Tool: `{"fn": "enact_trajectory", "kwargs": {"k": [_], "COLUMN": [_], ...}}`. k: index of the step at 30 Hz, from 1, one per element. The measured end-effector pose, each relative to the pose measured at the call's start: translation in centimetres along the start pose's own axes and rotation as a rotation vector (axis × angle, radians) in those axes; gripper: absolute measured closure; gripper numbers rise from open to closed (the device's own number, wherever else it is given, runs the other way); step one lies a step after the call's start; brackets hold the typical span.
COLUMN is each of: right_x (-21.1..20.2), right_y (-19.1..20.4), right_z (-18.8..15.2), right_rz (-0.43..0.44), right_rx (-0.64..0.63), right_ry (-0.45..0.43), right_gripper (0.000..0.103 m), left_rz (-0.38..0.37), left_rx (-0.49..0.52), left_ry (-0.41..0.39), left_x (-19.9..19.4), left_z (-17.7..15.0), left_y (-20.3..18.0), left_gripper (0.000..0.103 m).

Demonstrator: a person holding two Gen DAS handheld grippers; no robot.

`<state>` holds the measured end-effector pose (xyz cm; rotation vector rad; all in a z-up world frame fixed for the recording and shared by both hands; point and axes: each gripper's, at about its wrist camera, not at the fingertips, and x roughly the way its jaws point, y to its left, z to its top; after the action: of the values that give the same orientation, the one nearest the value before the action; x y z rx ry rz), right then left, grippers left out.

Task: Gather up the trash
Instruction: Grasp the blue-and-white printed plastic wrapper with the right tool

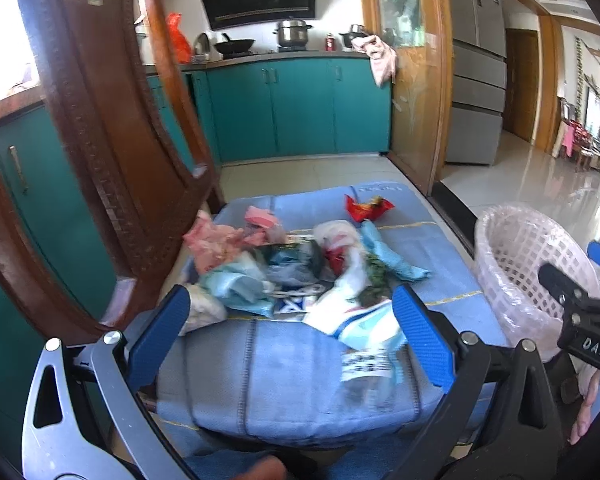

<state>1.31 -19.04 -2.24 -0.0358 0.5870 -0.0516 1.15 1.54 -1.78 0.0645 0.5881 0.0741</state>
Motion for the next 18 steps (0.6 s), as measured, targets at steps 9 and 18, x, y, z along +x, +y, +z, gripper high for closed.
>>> {"fn": "enact_trajectory", "kwargs": {"k": [9, 18], "right_x": [2.9, 4.4], "right_y": [4.7, 9.0], "right_z": [-2.2, -2.5], "right_rz": [0.099, 0.407], "right_rx": [-0.115, -0.052], "right_ry": [0.117, 0.212], "right_gripper": [0.003, 0.003], "left_rz": [-0.019, -0.043], "left_rx": [-0.045, 0.009], "left_ry": [0.152, 0.214], "left_x": [1.3, -1.0], "left_z": [-3.3, -6.9], "left_y": [4.6, 6.6], "left_gripper": [0.005, 0.022]}}
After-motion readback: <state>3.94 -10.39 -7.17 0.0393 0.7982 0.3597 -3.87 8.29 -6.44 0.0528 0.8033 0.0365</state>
